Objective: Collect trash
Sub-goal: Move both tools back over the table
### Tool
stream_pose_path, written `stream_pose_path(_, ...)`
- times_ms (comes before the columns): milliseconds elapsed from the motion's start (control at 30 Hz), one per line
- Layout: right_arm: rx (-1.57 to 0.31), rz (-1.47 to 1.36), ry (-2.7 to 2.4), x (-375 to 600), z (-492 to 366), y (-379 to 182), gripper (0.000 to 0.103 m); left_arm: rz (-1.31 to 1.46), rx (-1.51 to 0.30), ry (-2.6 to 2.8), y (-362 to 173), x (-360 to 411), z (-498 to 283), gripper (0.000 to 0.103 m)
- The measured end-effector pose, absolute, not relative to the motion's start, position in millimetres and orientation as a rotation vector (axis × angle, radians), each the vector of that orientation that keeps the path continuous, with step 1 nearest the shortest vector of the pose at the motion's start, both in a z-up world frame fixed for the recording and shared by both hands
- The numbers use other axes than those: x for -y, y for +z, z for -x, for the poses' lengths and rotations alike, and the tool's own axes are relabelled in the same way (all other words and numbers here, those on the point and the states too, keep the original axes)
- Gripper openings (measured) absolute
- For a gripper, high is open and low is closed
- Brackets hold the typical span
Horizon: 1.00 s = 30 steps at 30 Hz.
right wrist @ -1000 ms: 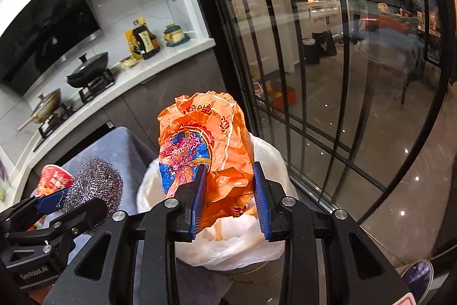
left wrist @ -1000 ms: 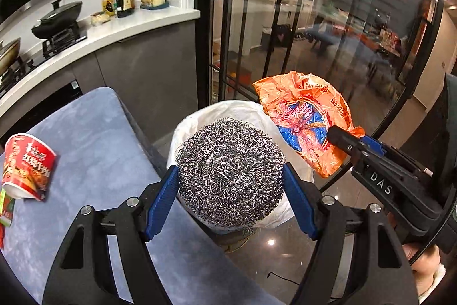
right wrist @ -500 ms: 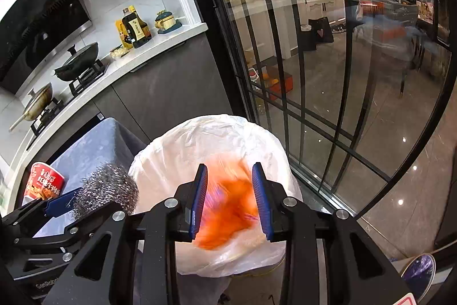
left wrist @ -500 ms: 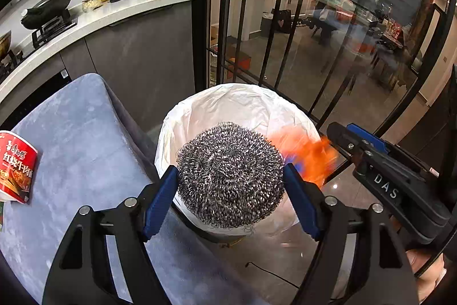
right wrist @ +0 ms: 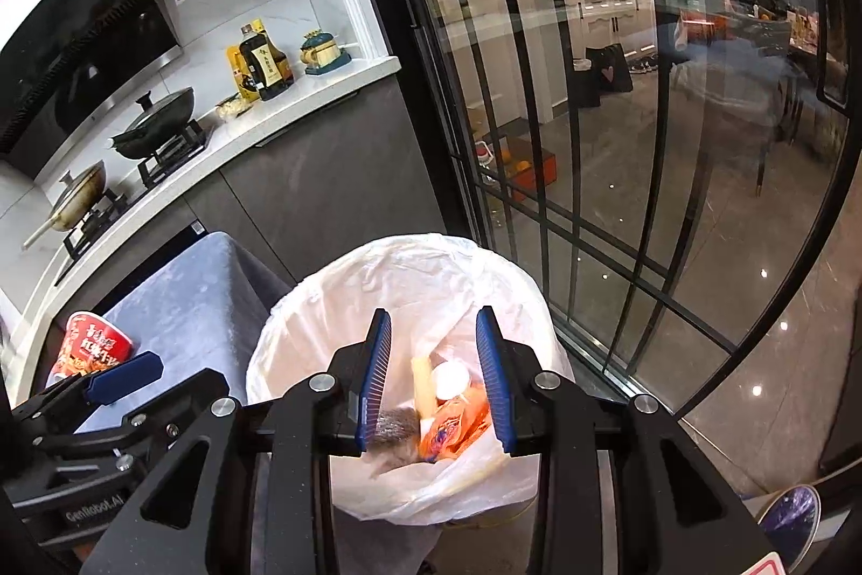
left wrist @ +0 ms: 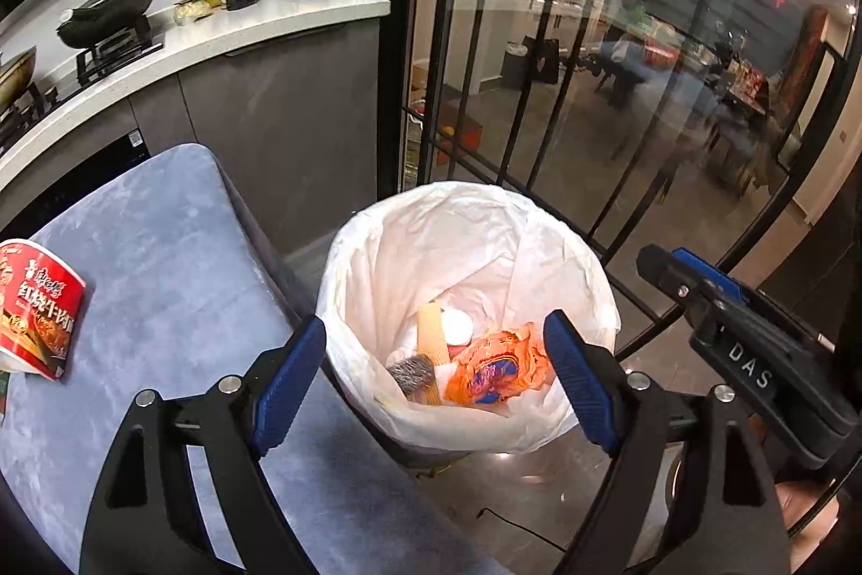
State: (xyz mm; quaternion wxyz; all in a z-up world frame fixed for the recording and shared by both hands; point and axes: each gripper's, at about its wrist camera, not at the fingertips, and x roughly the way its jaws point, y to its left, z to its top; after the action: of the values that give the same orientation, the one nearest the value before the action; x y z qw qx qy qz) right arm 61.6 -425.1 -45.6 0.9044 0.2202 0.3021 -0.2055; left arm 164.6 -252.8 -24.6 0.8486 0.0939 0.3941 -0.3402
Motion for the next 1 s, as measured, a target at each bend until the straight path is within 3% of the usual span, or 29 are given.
stream_pose_path(233,-0.584,-0.432,-0.385,405.3,-60.6,-24.2,0.041,-0.156,-0.790,-0.688,-4.5,227.1,-166.8,0.080)
stream_pose_path(333,-0.562,-0.421,-0.364,392.1,-61.7,-12.7,0.049,-0.130,-0.771,-0.667,4.2,209.1,-167.4,0.083)
stream_pose_path(1000,-0.570,-0.313,-0.110,237.7,-103.7,15.1,0.052,0.041,-0.752,-0.389,24.3,23.3,-191.9,0.084)
